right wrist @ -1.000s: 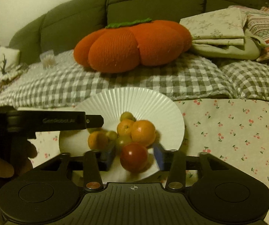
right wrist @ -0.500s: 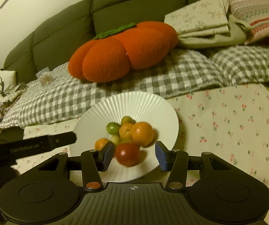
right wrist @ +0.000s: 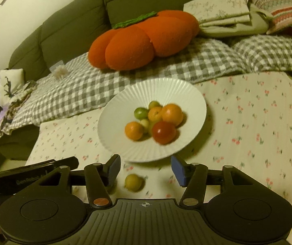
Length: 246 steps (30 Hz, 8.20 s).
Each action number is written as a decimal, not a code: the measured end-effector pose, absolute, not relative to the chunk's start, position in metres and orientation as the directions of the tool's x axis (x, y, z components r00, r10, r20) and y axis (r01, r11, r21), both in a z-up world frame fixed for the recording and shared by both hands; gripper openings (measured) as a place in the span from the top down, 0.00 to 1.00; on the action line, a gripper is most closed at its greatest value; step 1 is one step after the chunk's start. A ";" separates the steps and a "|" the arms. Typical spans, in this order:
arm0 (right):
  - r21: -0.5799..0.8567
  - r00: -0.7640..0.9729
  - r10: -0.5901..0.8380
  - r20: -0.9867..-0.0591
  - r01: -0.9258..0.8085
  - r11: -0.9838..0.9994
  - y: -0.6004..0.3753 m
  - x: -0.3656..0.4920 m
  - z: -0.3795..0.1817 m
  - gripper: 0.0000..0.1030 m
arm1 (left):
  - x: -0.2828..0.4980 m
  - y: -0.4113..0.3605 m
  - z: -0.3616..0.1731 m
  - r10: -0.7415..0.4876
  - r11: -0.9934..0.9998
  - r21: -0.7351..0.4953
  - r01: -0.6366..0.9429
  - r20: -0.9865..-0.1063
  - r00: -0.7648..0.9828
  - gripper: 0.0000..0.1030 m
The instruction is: Organize fruits
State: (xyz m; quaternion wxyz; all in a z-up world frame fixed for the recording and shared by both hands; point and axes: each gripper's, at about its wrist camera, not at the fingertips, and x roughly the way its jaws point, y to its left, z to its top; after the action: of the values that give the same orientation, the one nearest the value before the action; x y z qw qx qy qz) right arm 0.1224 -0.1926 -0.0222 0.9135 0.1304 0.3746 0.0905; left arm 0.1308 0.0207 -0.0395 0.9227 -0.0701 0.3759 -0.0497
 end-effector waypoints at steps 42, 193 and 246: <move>0.343 0.619 0.251 -0.744 0.031 0.939 -0.201 0.125 -0.041 0.22 | 0.139 -0.016 -0.090 -0.235 0.972 -0.145 0.187 -0.676 0.698 0.57; 0.171 0.780 0.209 -0.590 -0.132 0.976 -0.180 0.146 -0.026 0.70 | 0.166 0.005 -0.036 -0.255 0.962 -0.239 0.133 -0.603 0.756 0.52; 0.035 0.830 0.121 -0.545 -0.122 0.992 -0.149 -0.016 0.005 0.01 | -0.004 0.033 -0.007 -0.040 0.992 -0.119 -0.035 -0.577 0.816 0.01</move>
State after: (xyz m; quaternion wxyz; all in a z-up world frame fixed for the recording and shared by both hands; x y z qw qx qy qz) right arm -0.0161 -0.1489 0.0048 0.9565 -0.0007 0.2848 0.0634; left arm -0.0041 0.0331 -0.0068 0.9508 -0.0621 0.3034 -0.0013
